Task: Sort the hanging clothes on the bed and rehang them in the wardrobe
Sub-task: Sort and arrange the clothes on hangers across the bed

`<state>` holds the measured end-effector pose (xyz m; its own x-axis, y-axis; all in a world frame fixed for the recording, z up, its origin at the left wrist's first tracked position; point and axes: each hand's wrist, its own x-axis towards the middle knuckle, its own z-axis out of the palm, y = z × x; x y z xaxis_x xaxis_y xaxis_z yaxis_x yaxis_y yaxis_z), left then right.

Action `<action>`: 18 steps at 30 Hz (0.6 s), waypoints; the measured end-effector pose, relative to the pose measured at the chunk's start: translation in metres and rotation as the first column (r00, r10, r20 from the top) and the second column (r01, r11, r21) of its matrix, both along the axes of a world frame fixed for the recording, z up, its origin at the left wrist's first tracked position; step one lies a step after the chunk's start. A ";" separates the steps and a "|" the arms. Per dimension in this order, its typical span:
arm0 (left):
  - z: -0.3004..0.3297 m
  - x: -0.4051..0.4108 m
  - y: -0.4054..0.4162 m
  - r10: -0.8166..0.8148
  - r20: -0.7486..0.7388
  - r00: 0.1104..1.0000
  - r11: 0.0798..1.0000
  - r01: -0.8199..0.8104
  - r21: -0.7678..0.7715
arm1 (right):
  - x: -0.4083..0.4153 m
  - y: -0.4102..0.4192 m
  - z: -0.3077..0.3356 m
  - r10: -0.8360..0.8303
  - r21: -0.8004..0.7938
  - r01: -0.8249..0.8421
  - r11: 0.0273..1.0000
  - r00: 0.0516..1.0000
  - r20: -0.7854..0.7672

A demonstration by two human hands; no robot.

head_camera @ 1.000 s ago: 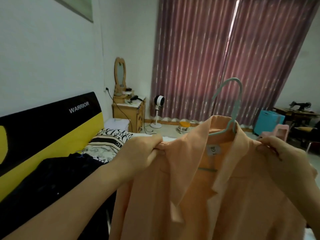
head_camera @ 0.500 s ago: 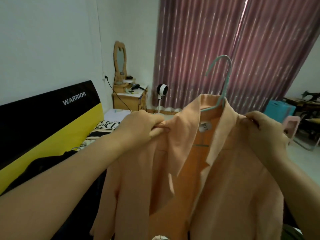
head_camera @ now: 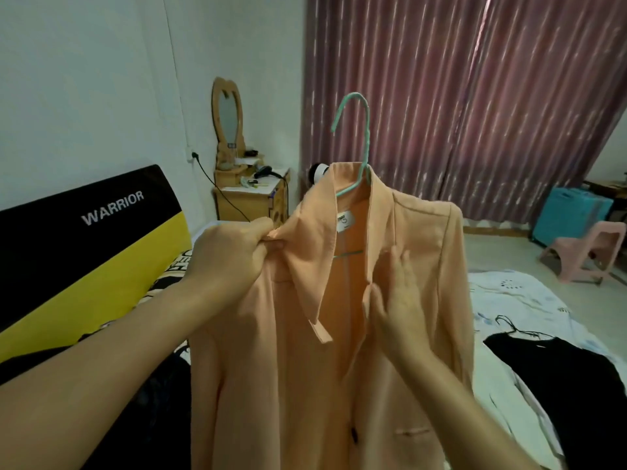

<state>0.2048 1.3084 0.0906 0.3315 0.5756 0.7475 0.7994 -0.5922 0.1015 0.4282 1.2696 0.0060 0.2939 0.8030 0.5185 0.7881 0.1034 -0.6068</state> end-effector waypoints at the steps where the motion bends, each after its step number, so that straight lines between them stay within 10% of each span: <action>1: 0.000 0.003 0.011 0.029 0.017 0.999 0.999 -0.029 -0.014 | -0.005 0.009 -0.011 0.035 -0.044 -0.037 0.998 0.999 -0.025; 18: -0.006 0.071 0.255 0.161 0.129 0.979 0.970 -0.132 -0.206 | -0.071 0.166 -0.123 0.152 -0.291 -0.264 0.920 0.922 -0.356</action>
